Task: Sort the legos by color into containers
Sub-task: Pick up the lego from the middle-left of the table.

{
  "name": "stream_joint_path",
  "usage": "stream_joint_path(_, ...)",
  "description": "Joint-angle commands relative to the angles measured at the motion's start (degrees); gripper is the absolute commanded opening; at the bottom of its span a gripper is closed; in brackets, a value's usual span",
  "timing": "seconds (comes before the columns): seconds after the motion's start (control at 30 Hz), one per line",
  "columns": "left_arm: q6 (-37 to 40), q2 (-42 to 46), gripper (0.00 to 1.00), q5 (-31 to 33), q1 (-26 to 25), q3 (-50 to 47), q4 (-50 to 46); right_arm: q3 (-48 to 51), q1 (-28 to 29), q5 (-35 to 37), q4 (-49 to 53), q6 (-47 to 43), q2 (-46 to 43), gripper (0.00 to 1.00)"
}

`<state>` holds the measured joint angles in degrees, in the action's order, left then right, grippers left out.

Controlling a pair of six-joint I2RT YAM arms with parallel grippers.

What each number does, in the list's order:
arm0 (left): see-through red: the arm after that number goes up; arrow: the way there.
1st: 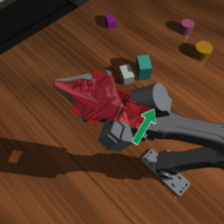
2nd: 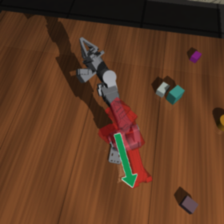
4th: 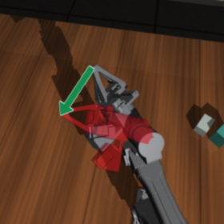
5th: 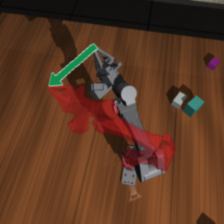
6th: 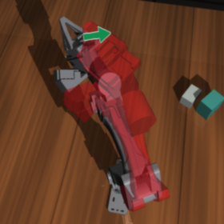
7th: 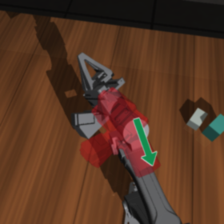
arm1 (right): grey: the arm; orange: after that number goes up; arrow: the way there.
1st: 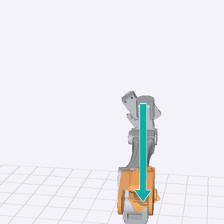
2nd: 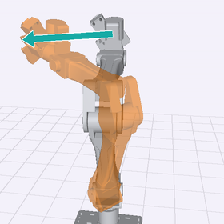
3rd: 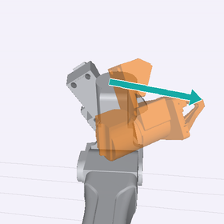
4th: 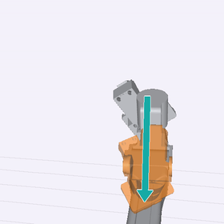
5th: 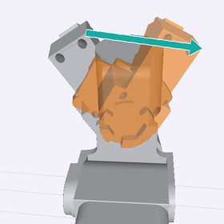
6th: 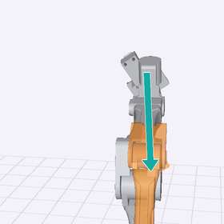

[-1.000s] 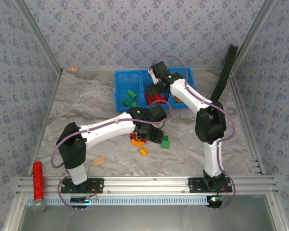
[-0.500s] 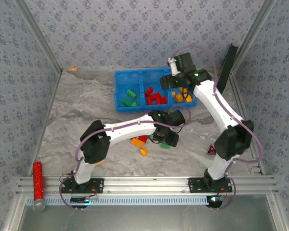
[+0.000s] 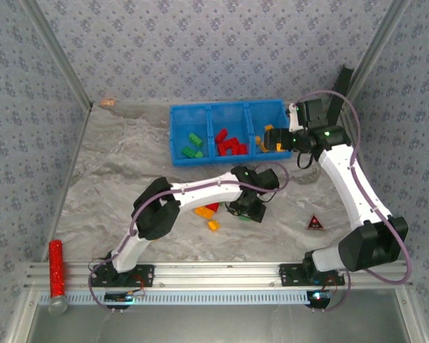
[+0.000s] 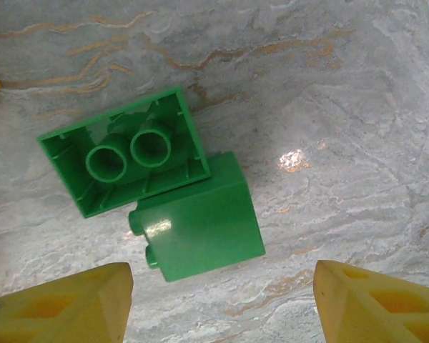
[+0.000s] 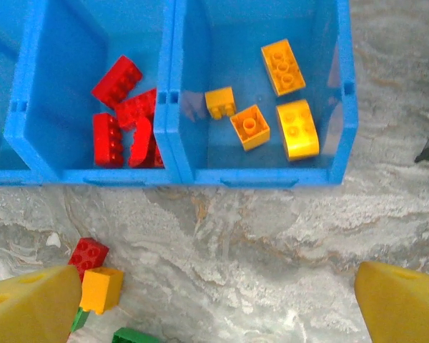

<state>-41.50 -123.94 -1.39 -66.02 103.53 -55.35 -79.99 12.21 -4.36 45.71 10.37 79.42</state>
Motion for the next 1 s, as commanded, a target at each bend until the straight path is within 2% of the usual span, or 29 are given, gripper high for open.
stream_joint_path(0.0, -0.5, -2.4, 0.68, -1.1, -0.3, 2.5, -1.3, 1.7, -0.8, -1.7, 0.3, 2.3, -2.8, 1.00)
stream_joint_path(0.23, -1.1, -4.5, 0.64, -1.1, -0.2, 3.3, -1.7, 3.5, -2.0, -2.0, 0.7, 3.1, -4.3, 1.00)
stream_joint_path(0.63, -1.7, -3.8, 0.34, 0.5, 1.5, 1.5, -0.1, 9.1, -3.7, -2.9, 1.9, 5.5, -8.6, 0.99)
stream_joint_path(0.8, -0.2, 1.8, 0.30, 0.8, 2.3, 0.3, -1.7, 13.9, -3.7, -5.4, 1.6, 5.9, -10.4, 0.97)
stream_joint_path(0.97, 2.1, 11.7, 0.28, 2.5, 6.5, -1.5, -3.4, 22.6, -1.9, -8.6, -0.8, 9.2, -18.1, 0.95)
